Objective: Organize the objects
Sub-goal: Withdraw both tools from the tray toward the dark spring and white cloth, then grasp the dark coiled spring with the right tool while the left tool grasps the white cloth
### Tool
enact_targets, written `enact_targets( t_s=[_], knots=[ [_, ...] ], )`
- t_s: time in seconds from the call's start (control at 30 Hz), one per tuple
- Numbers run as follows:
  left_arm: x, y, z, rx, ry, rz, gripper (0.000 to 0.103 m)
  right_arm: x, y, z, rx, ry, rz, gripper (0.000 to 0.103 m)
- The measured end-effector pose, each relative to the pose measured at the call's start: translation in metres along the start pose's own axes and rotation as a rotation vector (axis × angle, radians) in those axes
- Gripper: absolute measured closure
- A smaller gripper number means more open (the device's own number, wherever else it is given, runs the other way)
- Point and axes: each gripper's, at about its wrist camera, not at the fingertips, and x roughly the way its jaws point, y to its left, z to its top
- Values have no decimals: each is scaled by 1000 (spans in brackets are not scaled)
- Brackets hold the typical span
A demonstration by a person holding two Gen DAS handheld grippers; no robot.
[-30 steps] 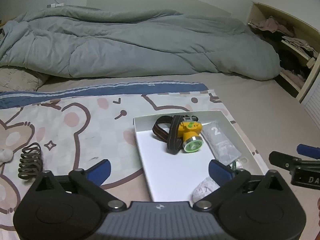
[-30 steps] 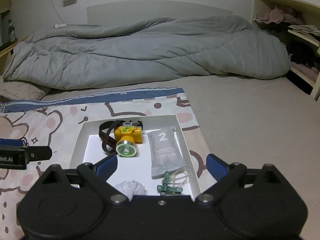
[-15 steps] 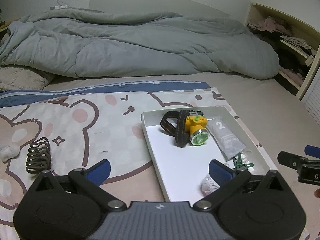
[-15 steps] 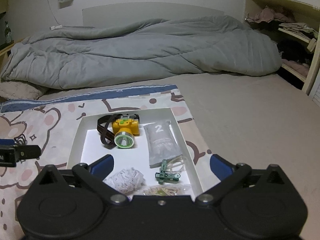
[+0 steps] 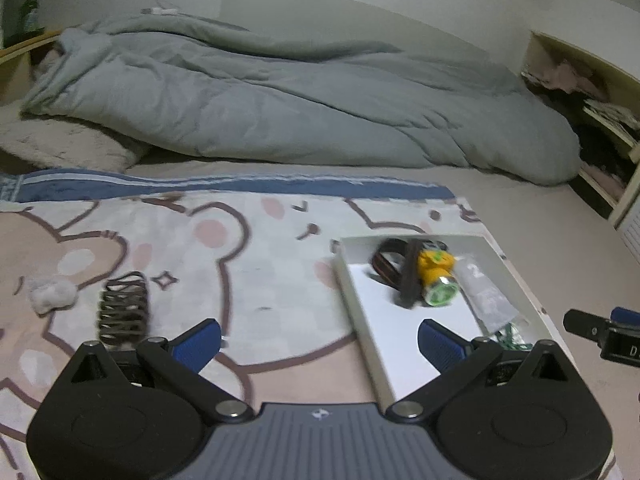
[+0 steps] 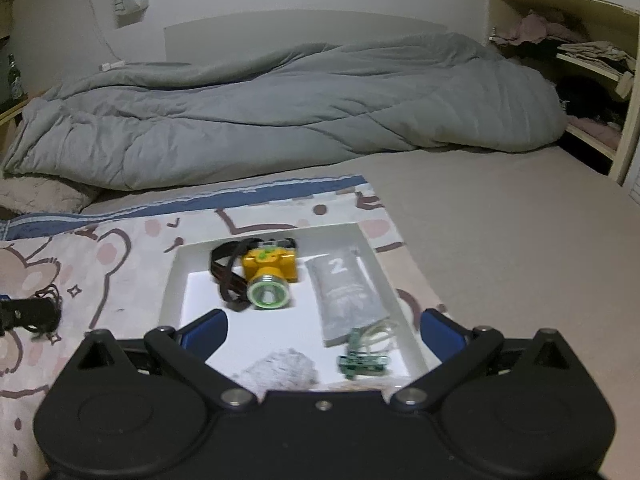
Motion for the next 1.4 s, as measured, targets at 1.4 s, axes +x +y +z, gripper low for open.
enact_targets(
  t_s=[1.4],
  knots=[
    [-63,210,-13,-134,-109,269,0,22,246,5,-183,-18,344,0]
  ],
)
